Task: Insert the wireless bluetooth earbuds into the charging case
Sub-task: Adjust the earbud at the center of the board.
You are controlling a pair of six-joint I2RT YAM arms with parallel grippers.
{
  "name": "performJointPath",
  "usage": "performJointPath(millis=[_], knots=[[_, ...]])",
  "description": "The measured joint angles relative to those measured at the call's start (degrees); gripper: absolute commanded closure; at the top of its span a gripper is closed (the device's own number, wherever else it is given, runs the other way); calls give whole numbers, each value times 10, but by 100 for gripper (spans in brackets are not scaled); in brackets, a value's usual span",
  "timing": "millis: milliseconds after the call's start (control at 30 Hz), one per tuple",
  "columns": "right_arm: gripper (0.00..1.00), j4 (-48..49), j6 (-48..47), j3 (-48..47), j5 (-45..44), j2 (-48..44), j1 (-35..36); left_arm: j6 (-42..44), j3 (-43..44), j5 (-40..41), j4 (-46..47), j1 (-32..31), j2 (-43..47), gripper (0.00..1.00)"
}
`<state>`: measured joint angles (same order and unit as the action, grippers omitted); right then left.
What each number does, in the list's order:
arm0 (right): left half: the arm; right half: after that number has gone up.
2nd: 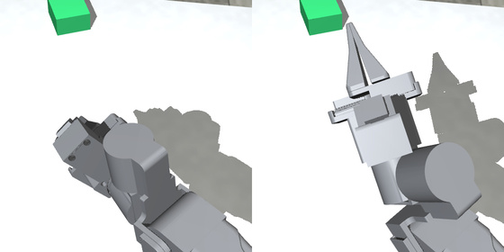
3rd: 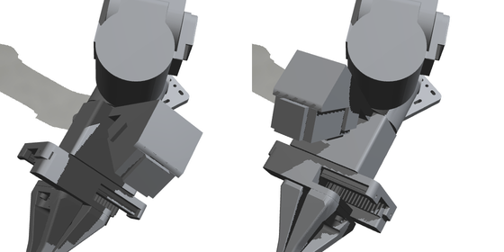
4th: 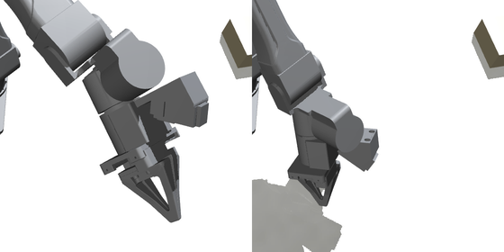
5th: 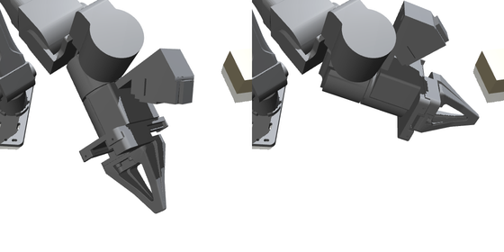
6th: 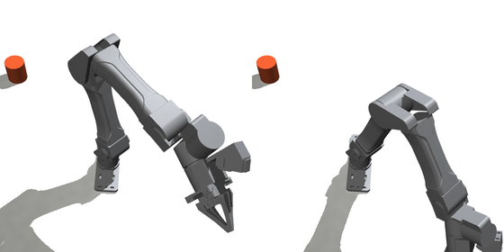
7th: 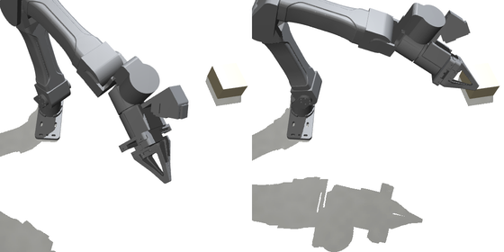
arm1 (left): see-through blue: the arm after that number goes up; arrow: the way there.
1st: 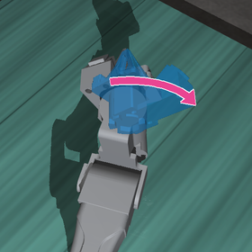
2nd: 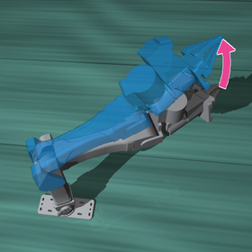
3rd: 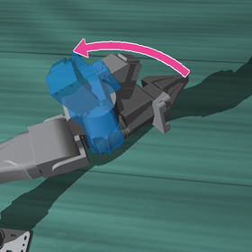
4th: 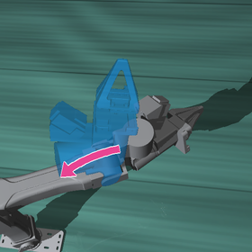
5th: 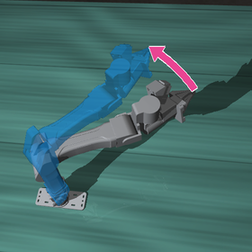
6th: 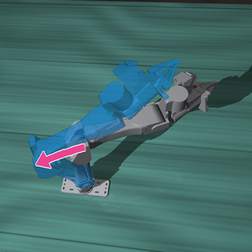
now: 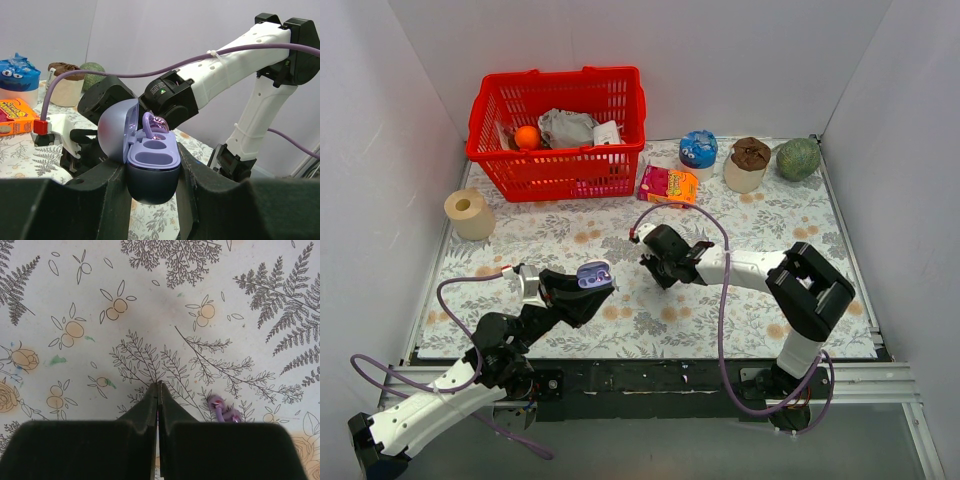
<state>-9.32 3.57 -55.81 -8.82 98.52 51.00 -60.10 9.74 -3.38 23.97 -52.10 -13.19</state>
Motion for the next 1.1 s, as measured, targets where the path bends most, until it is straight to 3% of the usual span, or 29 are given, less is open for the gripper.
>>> performJointPath(millis=[133,167,267,367,633,967,1100], knots=[[97,-4,10,-8,2,4,0,-2,0,0,0,0,4,100],[85,-7,12,-10,2,4,0,-2,0,0,0,0,5,100],[69,-11,26,-13,2,4,0,-2,0,0,0,0,5,100],[67,-17,33,-13,-3,-9,0,-2,0,0,0,0,5,100],[67,-17,42,21,-36,-101,-12,-3,0,0,0,0,5,100],[70,-16,40,50,-45,-94,-30,-4,0,0,0,0,5,100],[79,-17,43,50,-51,-89,-31,-4,0,0,0,0,5,100]])
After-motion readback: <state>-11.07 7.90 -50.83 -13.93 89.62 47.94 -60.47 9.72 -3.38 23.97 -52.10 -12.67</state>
